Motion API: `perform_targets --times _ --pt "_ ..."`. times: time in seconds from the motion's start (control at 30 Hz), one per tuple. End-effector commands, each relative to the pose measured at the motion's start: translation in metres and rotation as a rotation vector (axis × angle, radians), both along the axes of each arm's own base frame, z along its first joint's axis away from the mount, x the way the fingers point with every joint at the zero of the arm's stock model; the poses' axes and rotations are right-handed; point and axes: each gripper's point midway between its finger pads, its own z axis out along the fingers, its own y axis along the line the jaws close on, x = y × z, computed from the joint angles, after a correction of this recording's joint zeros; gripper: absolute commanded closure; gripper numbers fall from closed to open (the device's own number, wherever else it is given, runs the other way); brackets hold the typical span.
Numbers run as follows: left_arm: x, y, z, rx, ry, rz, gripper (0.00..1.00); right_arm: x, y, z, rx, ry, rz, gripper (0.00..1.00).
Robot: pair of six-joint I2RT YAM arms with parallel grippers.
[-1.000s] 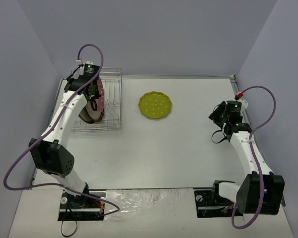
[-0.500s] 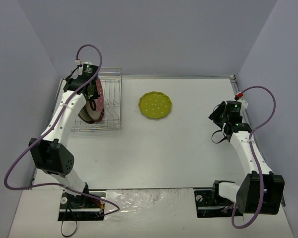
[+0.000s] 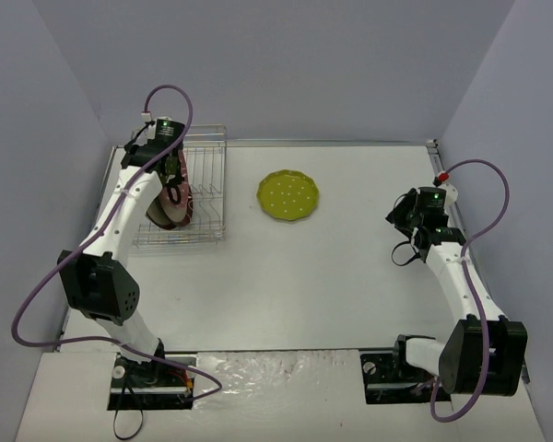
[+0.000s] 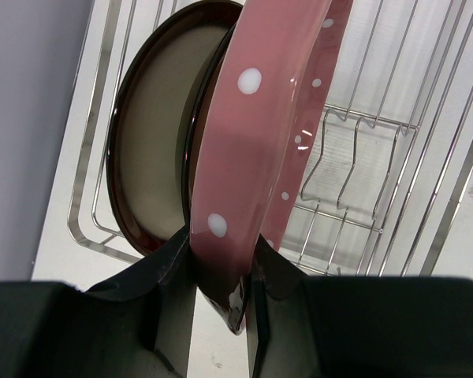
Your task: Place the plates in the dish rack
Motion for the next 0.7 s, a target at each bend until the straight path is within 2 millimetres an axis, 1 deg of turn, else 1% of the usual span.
perform_targets --times 0.0,0.17,0.33,0.67 --pt "0.021 0.011 0.055 0.019 -0.218 0.05 1.0 0.012 0.002 0.012 -0.004 -0.058 0.004 0.56" --pt "0.021 0.013 0.052 0.028 -0.204 0.055 1.0 0.012 0.003 0.011 -0.003 -0.056 0.006 0.56" --pt "0.02 0.011 0.046 0.025 -0.188 0.049 1.0 0.017 0.003 0.016 -0.003 -0.084 0.007 0.56" --pt "0.019 0.01 0.035 0.021 -0.162 0.046 1.0 0.016 0.003 0.014 -0.002 -0.083 0.006 0.56"
